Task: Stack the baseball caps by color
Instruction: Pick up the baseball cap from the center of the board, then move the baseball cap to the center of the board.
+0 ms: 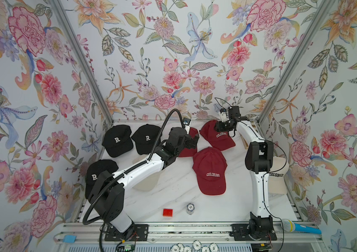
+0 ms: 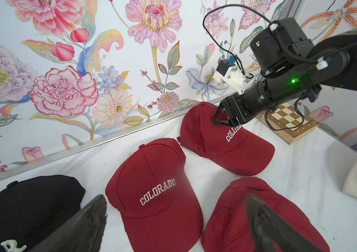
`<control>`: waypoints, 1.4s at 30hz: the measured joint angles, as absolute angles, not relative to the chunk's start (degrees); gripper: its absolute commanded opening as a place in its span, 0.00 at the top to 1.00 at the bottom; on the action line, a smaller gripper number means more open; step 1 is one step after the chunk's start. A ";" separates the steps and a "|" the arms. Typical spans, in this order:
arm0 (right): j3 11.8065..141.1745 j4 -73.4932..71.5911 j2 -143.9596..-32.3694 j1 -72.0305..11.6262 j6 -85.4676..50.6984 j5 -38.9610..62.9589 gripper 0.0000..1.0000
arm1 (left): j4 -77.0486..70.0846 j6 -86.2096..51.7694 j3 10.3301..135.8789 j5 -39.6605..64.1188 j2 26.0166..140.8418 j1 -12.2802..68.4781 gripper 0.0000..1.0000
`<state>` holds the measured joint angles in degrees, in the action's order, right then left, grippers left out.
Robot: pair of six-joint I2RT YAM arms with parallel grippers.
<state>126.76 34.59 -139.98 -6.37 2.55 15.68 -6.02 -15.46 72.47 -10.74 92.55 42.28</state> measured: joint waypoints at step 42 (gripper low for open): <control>77.65 16.58 -88.25 -7.51 -0.30 21.67 0.99 | -5.19 -12.95 72.25 -10.92 88.31 42.28 0.00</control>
<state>77.65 16.58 -88.25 -7.51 -0.30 21.67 -5.19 -12.95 72.25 -10.92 88.31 42.28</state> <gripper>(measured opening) 0.054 0.996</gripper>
